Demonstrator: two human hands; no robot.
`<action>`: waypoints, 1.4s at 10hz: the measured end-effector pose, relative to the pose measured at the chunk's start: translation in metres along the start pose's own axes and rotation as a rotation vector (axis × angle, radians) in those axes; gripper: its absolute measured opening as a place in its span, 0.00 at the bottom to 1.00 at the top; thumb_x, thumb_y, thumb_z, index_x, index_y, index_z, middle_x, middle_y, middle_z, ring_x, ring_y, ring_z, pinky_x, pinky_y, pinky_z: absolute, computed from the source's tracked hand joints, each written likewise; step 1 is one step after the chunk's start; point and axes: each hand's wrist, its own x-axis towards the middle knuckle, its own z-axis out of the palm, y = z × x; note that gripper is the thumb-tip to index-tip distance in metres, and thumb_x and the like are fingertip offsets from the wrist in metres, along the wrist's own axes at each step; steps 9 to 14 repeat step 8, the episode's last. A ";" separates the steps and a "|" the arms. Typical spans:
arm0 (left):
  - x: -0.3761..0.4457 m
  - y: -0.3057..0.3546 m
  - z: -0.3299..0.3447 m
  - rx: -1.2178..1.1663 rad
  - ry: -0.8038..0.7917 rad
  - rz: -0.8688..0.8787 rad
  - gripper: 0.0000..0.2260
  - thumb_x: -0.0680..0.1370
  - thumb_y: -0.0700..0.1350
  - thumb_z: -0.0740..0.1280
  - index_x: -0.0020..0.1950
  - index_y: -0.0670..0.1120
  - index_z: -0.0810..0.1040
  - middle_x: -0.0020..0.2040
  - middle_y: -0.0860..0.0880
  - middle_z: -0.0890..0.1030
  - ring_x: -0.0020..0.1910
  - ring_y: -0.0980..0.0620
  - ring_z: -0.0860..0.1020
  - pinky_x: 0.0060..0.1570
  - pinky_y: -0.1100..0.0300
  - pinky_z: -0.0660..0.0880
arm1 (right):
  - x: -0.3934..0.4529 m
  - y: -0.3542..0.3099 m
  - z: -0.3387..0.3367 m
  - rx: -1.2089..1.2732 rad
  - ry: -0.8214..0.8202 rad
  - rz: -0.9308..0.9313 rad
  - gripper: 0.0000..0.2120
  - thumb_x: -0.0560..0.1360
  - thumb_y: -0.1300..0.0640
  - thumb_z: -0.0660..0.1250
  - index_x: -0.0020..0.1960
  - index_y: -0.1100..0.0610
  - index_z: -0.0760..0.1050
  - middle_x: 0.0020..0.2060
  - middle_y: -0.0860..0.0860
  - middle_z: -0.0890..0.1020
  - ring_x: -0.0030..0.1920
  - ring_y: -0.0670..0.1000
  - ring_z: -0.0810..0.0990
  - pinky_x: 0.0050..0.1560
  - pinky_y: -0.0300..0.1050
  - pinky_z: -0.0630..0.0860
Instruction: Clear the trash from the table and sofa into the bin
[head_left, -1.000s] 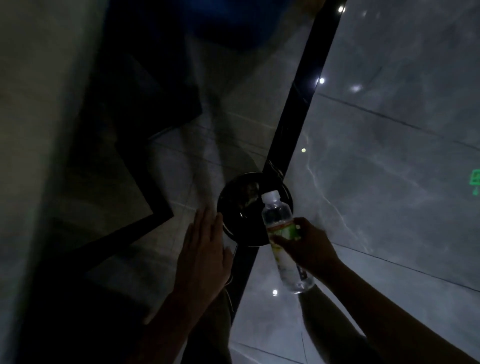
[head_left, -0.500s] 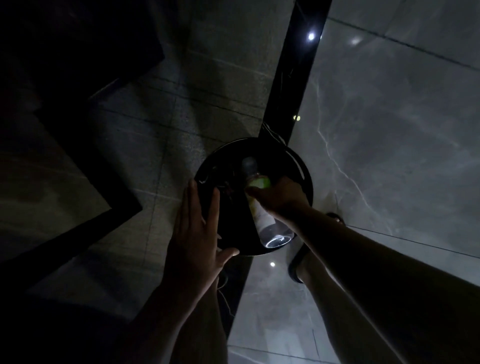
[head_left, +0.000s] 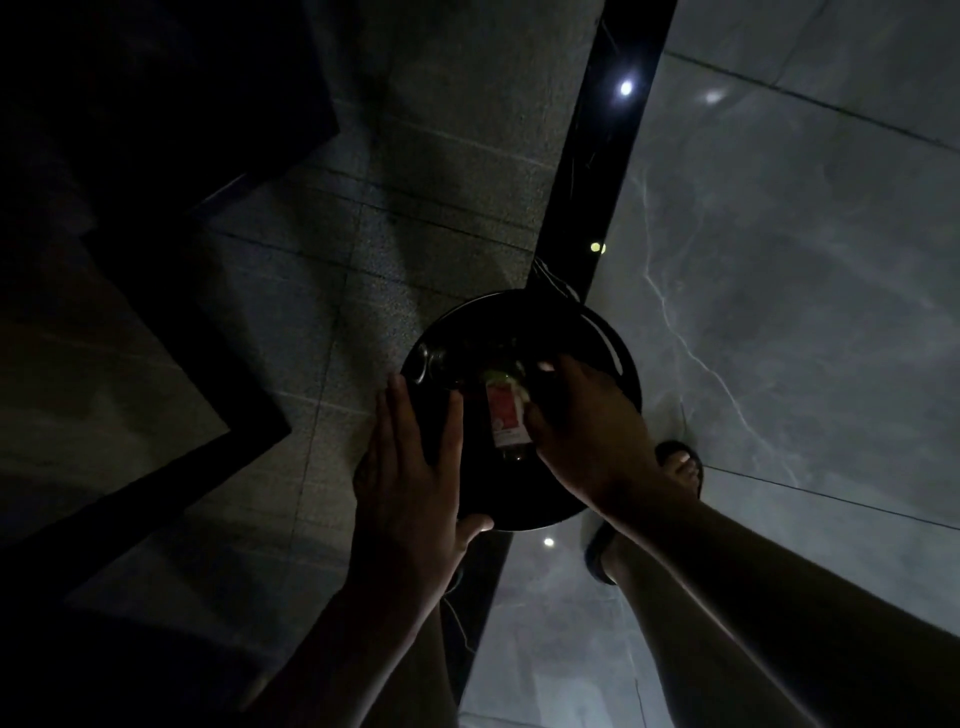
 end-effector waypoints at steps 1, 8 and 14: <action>0.000 0.002 -0.002 0.024 -0.027 -0.008 0.58 0.63 0.70 0.71 0.78 0.53 0.34 0.76 0.38 0.30 0.78 0.39 0.36 0.74 0.42 0.60 | -0.021 0.010 -0.014 -0.175 0.066 -0.184 0.27 0.74 0.43 0.61 0.71 0.52 0.67 0.69 0.54 0.72 0.71 0.57 0.67 0.69 0.56 0.70; -0.006 0.035 -0.174 -0.187 -0.133 -0.183 0.27 0.77 0.62 0.58 0.72 0.48 0.64 0.62 0.42 0.78 0.59 0.41 0.78 0.46 0.54 0.70 | -0.068 -0.047 -0.176 -0.135 -0.216 0.092 0.28 0.78 0.44 0.62 0.73 0.53 0.62 0.53 0.56 0.82 0.46 0.54 0.81 0.40 0.45 0.76; -0.006 0.035 -0.174 -0.187 -0.133 -0.183 0.27 0.77 0.62 0.58 0.72 0.48 0.64 0.62 0.42 0.78 0.59 0.41 0.78 0.46 0.54 0.70 | -0.068 -0.047 -0.176 -0.135 -0.216 0.092 0.28 0.78 0.44 0.62 0.73 0.53 0.62 0.53 0.56 0.82 0.46 0.54 0.81 0.40 0.45 0.76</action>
